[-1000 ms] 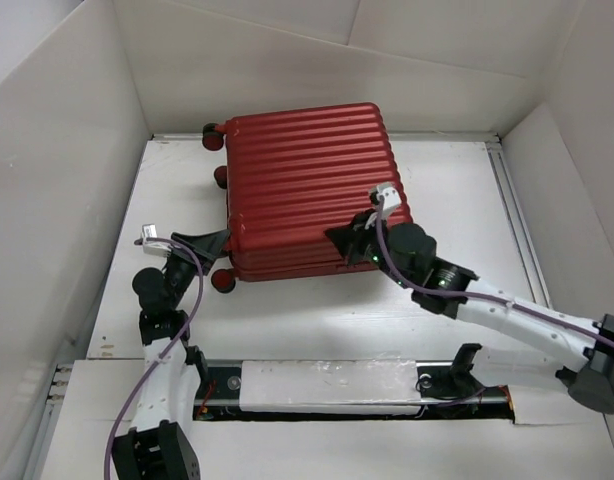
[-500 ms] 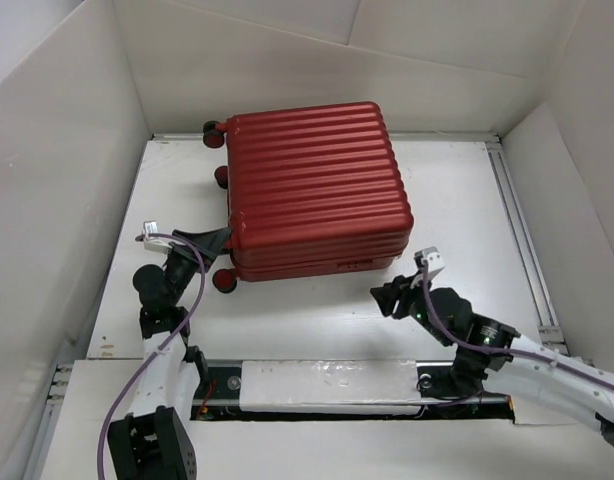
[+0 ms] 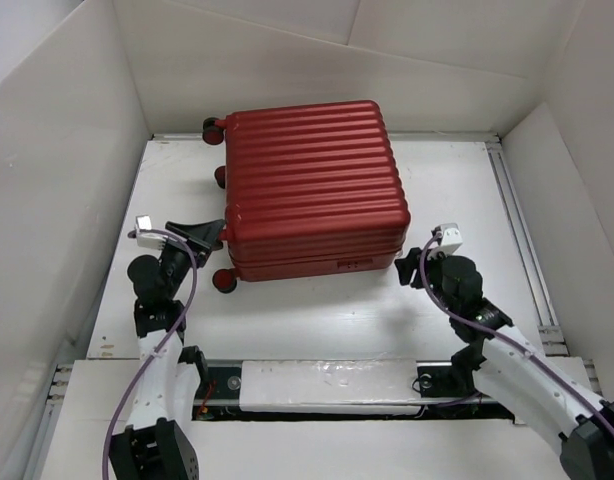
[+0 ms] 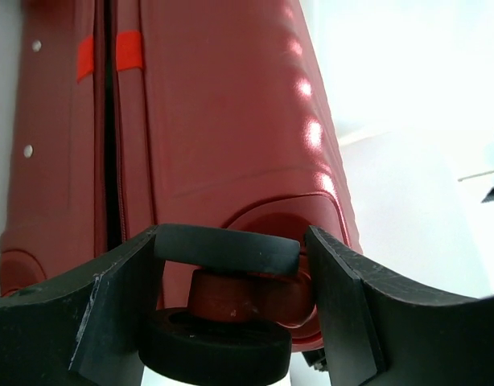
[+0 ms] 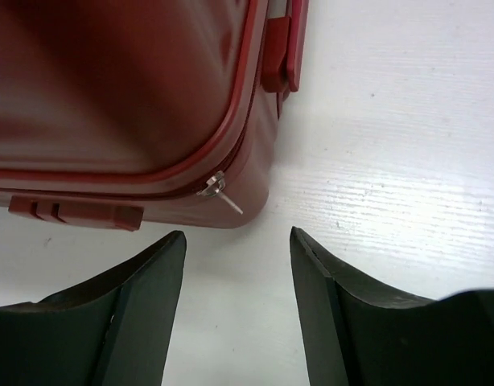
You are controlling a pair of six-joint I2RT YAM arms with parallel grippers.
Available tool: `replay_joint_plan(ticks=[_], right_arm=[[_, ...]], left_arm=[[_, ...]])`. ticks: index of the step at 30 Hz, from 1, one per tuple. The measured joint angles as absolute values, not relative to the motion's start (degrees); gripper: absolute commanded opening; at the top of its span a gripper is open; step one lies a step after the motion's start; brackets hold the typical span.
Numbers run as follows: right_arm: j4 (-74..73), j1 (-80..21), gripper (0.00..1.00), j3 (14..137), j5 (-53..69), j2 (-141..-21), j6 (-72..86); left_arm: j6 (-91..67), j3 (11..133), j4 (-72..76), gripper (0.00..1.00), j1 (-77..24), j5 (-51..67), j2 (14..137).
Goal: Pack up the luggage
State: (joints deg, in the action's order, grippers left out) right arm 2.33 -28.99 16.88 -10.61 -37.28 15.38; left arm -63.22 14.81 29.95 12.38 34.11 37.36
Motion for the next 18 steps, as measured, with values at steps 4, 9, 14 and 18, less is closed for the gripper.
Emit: replay_joint_plan(ticks=[4, 9, 14, 18], right_arm=[[7.2, -23.2, 0.59, 16.9, -0.5, -41.4, 13.4], [14.0, -21.3, 0.53, 16.9, 8.7, -47.1, 10.9], [16.3, -20.3, 0.31, 17.4, 13.3, -51.9, 9.0], [16.3, -19.6, 0.00, 17.5, 13.8, -53.4, 8.2]], left_arm=[[-61.3, 17.9, 25.5, 0.00, 12.4, 31.3, 36.8], [-58.4, 18.8, 22.9, 0.00, 12.4, 28.3, 37.9], [-56.5, 18.2, 22.7, 0.00, 12.8, 25.6, 39.2], [-56.2, 16.3, 26.2, 0.00, 13.0, 24.6, 38.9]])
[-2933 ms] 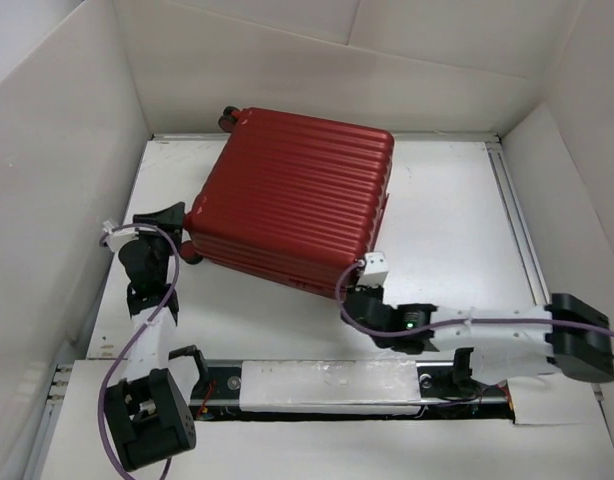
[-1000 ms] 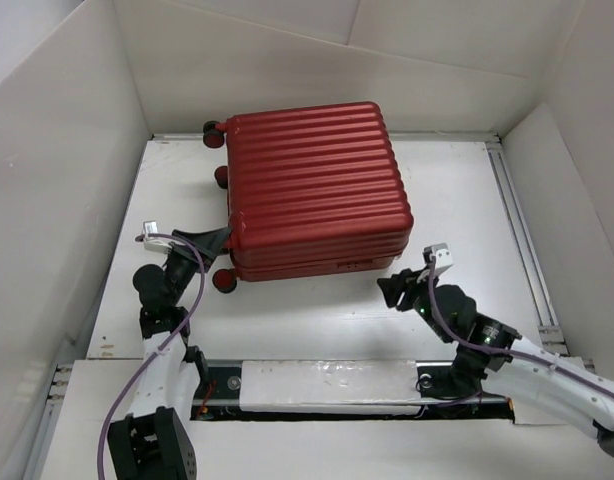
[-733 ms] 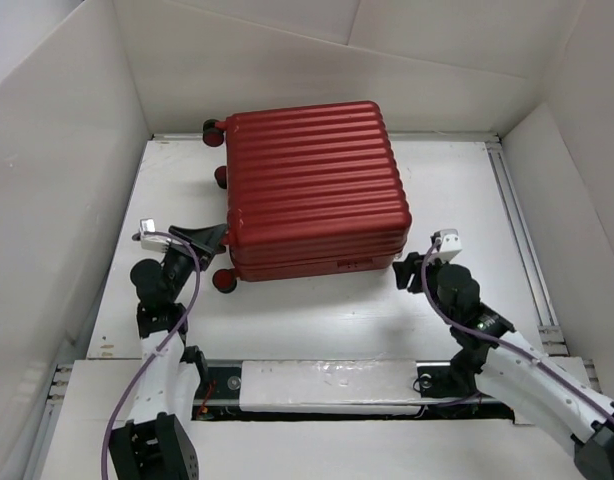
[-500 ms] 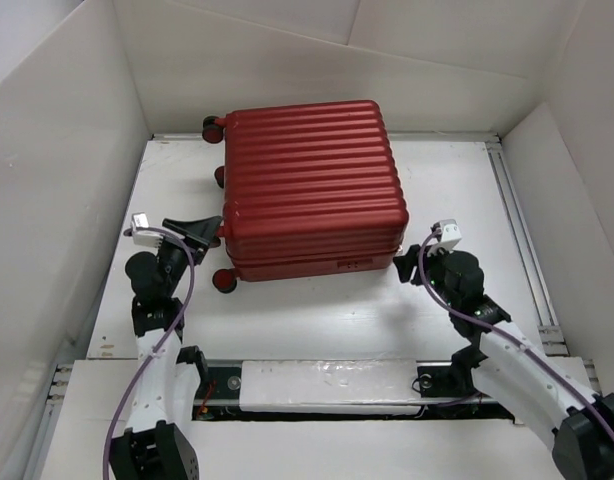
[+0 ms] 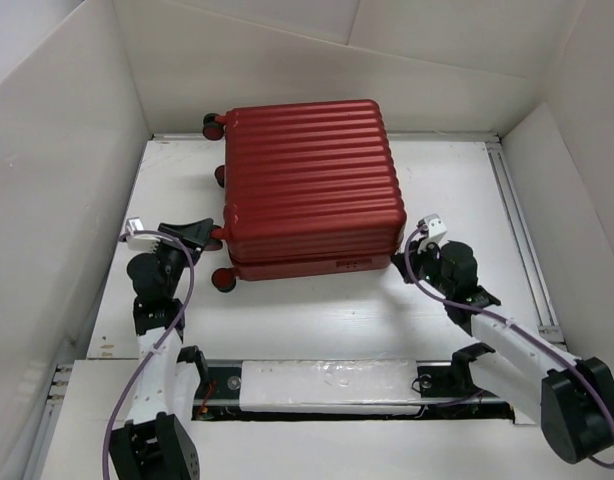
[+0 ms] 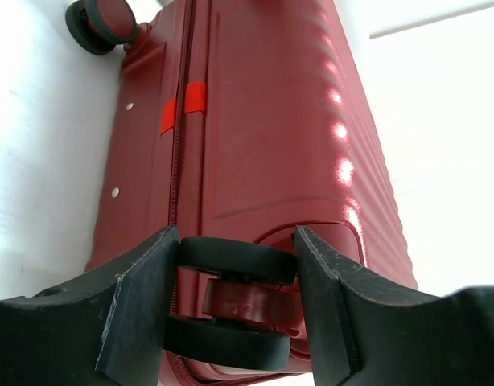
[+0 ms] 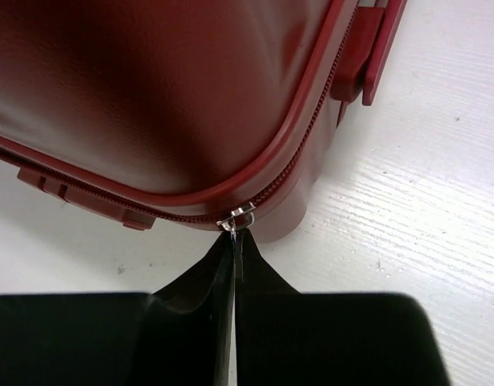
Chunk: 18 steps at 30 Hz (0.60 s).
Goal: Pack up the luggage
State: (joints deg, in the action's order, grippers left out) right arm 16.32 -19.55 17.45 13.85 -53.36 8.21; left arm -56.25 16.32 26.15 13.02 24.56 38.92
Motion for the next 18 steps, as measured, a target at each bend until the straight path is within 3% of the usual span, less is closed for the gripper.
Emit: replay_joint_plan(ticks=[8, 18], right_arm=[[13.1, -22.6, 0.00, 17.0, 10.3, -48.9, 11.2], [-5.1, -47.7, 0.00, 23.7, -9.0, -46.0, 10.7]], left_arm=[[-56.4, 11.2, 35.5, 0.00, 12.3, 23.2, 39.3], [-56.6, 9.6, 39.5, 0.00, 12.1, 20.5, 39.6]])
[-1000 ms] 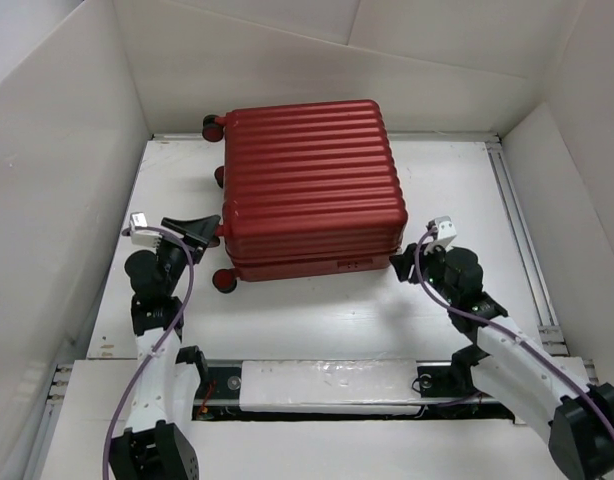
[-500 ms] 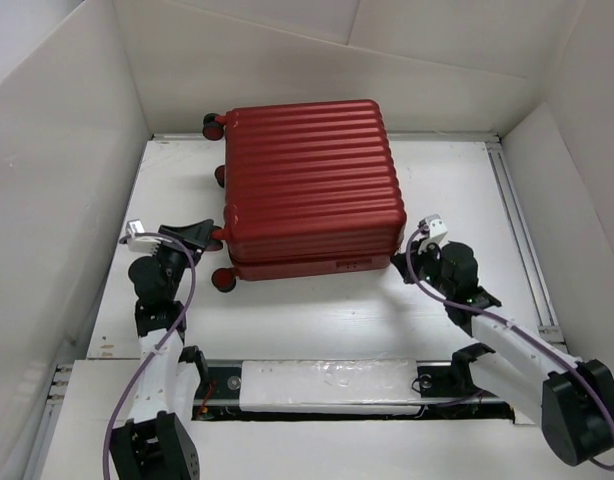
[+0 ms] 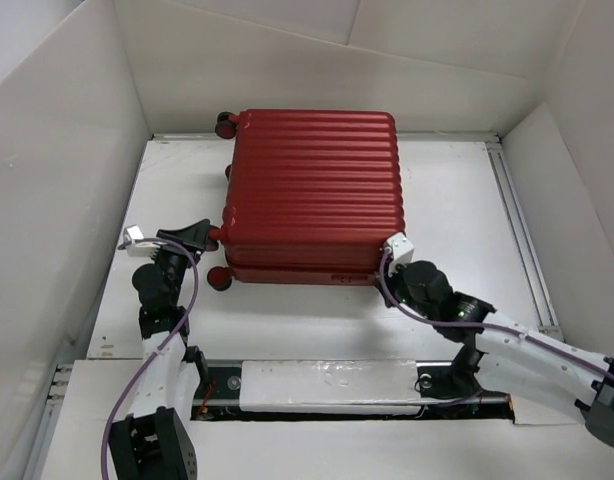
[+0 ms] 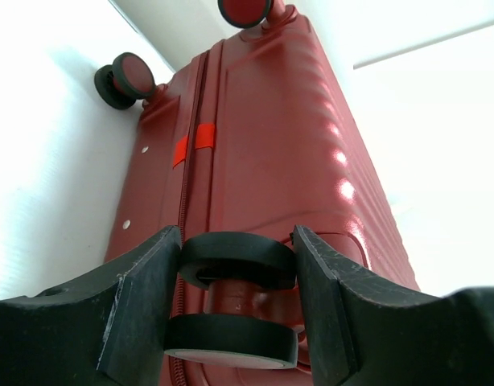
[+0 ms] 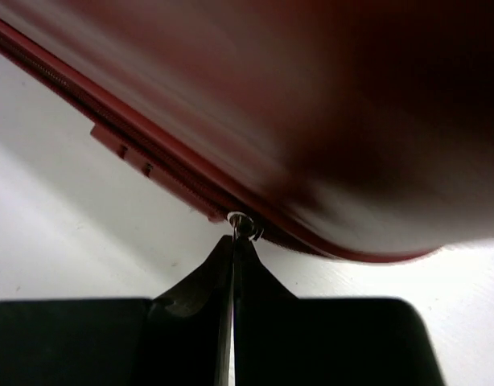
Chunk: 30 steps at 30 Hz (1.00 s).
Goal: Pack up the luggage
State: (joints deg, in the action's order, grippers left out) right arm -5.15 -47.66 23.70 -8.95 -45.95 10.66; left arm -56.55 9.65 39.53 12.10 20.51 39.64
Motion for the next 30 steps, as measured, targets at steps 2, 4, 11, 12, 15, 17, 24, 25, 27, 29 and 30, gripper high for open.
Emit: replay_joint_plan(ticks=[2, 4, 11, 12, 15, 17, 24, 25, 27, 29, 30], right_arm=[[-6.7, -50.4, 0.00, 26.5, -12.5, -49.2, 10.5], [-7.5, -52.6, 0.00, 29.8, -15.4, -54.5, 10.5], [-14.6, -58.0, 0.00, 44.2, -29.1, -73.2, 11.9], [-15.2, -58.7, 0.00, 46.5, -31.4, -76.1, 12.2], [-18.6, -60.4, 0.00, 54.2, -40.6, -85.5, 12.4], [-17.3, -62.5, 0.00, 62.6, -40.0, -94.6, 13.4], [-2.2, -69.1, 0.00, 68.3, -37.9, -103.9, 16.3], [-1.1, -69.2, 0.00, 66.1, -37.4, -102.2, 16.5], [0.7, -69.1, 0.00, 61.3, -35.8, -97.8, 17.3], [1.4, -68.8, 0.00, 56.8, -34.9, -93.6, 17.9], [1.8, -68.7, 0.00, 55.2, -34.3, -92.0, 18.2]], left_arm=[[-56.9, 9.2, 40.6, 0.00, 12.1, 20.3, 39.7], [-57.1, 8.8, 41.4, 0.00, 12.1, 20.3, 39.6], [-57.6, 7.9, 44.1, 0.00, 12.4, 17.7, 40.4], [-57.6, 7.9, 44.6, 0.00, 12.4, 16.6, 40.8], [-57.4, 7.9, 45.8, 0.00, 9.6, 9.0, 42.0], [-57.3, 7.9, 46.1, 0.00, 7.1, 5.1, 42.0], [-54.9, 7.7, 39.2, 0.00, 2.6, 4.0, 34.1], [-54.3, 7.7, 37.7, 0.00, 2.1, 4.7, 33.0], [-53.8, 7.7, 36.2, 0.00, 1.4, 7.2, 31.5], [-54.2, 7.7, 35.7, 0.00, 0.7, 11.0, 31.0], [-54.7, 7.6, 35.7, 0.00, 0.3, 13.0, 31.0]])
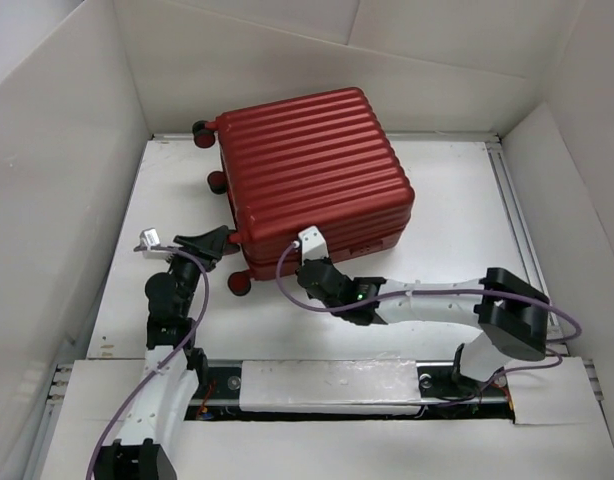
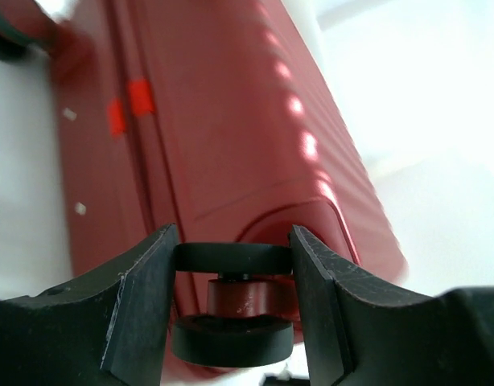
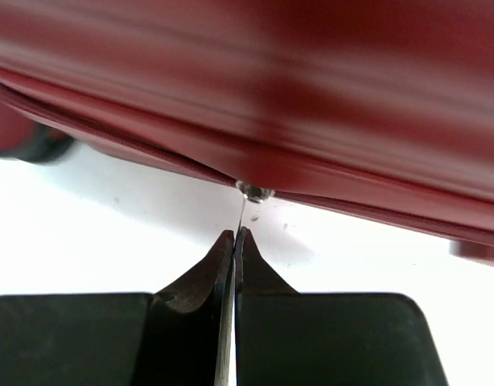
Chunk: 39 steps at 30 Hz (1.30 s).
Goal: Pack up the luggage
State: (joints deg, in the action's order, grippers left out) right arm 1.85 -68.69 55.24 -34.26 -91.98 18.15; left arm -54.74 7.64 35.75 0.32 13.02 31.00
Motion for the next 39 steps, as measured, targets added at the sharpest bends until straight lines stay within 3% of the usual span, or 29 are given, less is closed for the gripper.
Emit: replay_joint_plan(ticks=[6, 16, 20, 26, 29, 35, 39], right_arm=[[8.0, -69.2, 0.00, 54.5, -28.8, -93.9, 19.4], [21.8, -69.4, 0.00, 55.9, -29.8, -102.2, 19.9], [25.5, -71.1, 0.00, 50.9, -26.7, -98.1, 20.7], [19.2, -74.4, 0.00, 41.8, -26.3, -84.0, 21.3], [20.4, -75.1, 0.00, 42.2, -24.1, -83.4, 21.9], [25.7, -80.7, 0.00, 49.6, -19.8, -93.6, 22.6], [27.5, -83.9, 0.00, 44.8, -21.7, -89.7, 24.1]], left_arm=[[-58.0, 7.7, 37.0, 0.00, -1.7, 22.7, 31.6], [-57.6, 10.5, 36.5, 0.00, -0.1, 22.6, 35.5], [-57.6, 11.1, 36.4, 0.00, -0.2, 27.2, 35.5], [-57.2, 12.2, 36.6, 0.00, -3.0, 40.6, 36.9], [-56.5, 12.7, 36.6, 0.00, -7.7, 41.1, 37.7], [-55.0, 14.8, 37.0, 0.00, -26.7, 35.2, 41.9], [-55.8, 15.0, 37.9, 0.00, -31.2, 35.5, 43.4]])
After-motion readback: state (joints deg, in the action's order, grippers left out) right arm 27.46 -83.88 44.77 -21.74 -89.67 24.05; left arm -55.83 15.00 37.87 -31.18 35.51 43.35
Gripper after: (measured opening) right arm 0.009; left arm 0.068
